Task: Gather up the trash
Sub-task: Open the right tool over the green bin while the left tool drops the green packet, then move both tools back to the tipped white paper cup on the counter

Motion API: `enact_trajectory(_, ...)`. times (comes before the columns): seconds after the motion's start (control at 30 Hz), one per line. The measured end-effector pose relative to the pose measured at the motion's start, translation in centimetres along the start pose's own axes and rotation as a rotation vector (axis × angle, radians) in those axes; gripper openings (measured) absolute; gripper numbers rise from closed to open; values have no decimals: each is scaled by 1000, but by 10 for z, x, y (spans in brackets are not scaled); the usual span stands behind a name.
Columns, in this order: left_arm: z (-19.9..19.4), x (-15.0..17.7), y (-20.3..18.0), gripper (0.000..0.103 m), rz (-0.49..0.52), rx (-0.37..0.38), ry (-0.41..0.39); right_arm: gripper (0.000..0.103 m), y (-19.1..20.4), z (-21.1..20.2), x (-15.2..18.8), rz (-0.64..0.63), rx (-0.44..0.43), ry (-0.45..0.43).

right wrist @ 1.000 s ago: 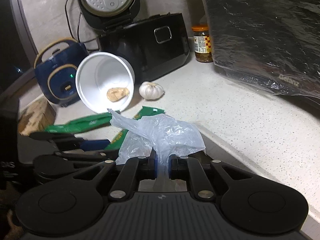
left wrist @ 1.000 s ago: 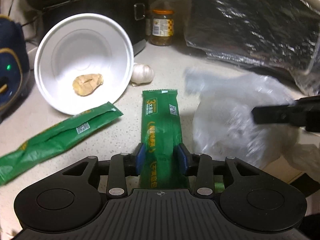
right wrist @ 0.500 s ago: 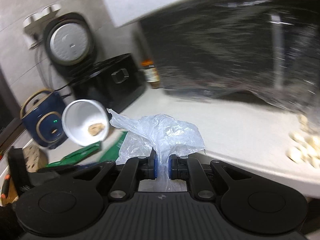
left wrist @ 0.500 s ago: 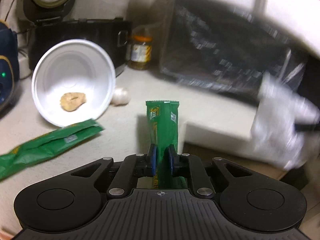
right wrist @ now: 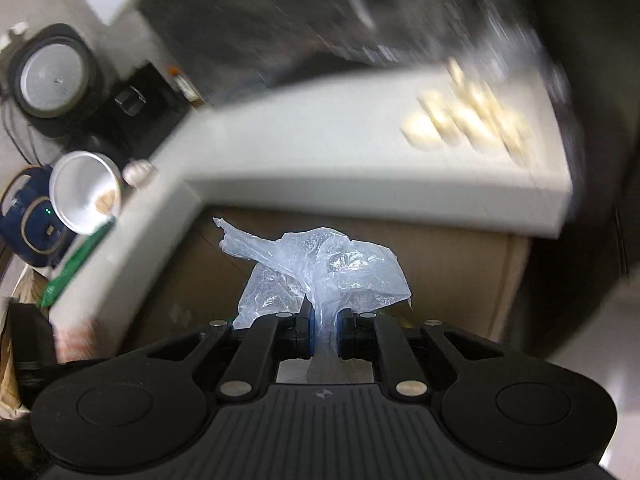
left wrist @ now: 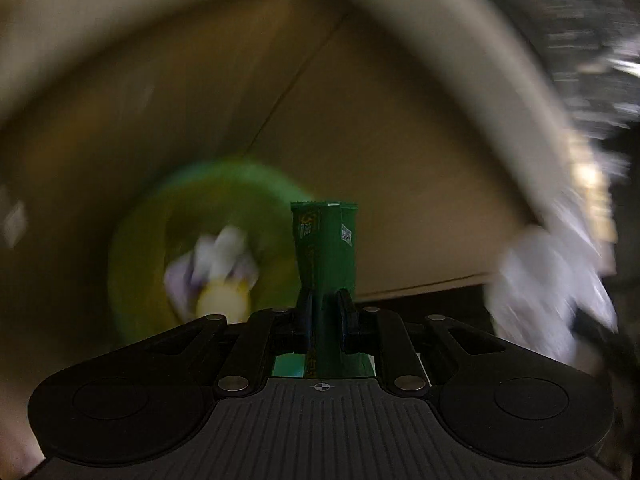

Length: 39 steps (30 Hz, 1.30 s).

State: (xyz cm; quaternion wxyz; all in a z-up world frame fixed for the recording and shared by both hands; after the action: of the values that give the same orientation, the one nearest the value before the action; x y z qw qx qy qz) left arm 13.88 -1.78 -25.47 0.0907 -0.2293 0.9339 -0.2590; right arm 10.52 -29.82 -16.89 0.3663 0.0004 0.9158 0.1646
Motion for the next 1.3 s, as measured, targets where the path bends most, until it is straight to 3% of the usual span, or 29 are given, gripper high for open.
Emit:
enact_trajectory(0.13, 74, -2, 22, 19, -116, -135, 30, 9, -26, 27, 37, 8, -21, 118)
enact_trajectory(0.23, 121, -11, 39, 22, -229, -129, 109, 9, -35, 49, 63, -3, -51, 185)
enact_trajectory(0.33, 136, -14, 52, 23, -212, -170, 67, 9, -42, 69, 85, 4, -77, 235)
enact_trajectory(0.43, 137, -17, 63, 23, -225, -151, 30, 9, -46, 89, 103, -11, -92, 288)
enact_trajectory(0.53, 118, -16, 72, 23, -228, -98, -11, 9, -45, 110, 110, -63, -83, 339)
enact_trajectory(0.7, 46, 2, 66, 23, -180, 8, -170, 9, -39, 133, 100, -116, -114, 364)
enact_trajectory(0.83, -6, 22, 65, 23, -148, 86, -272, 9, -8, 169, 83, -203, -140, 371)
enact_trajectory(0.97, -31, 40, 73, 23, -164, 108, -322, 12, 29, 221, 73, -332, -131, 375)
enact_trajectory(1.0, -36, 43, 77, 23, -169, 111, -325, 17, 36, 238, 73, -363, -124, 386)
enact_trajectory(1.03, -40, 45, 79, 23, -174, 111, -326, 24, 42, 255, 75, -386, -121, 415)
enact_trajectory(1.1, -46, 47, 85, 23, -179, 84, -336, 26, 48, 285, 78, -379, -139, 495)
enact_trajectory(1.17, -54, 49, 88, 23, -173, 57, -359, 26, 47, 291, 76, -329, -151, 533)
enact_trajectory(1.3, -82, 47, 85, 23, -165, 88, -382, 36, 42, 261, 56, -264, -152, 489)
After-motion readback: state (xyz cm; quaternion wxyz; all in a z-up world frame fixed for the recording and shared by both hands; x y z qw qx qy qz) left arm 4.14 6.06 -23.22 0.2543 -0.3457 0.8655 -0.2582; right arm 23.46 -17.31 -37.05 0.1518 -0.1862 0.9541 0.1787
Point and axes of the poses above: each gripper's, at about its wrist camera, not at the fingertips, and z roughly the way its jaws point, y to its left, x to its underside, the point moved 2 cm from there along z, roughly the way its jaws point, and after that the axes turned 15 degrees about -z, right-handed, at the moved point
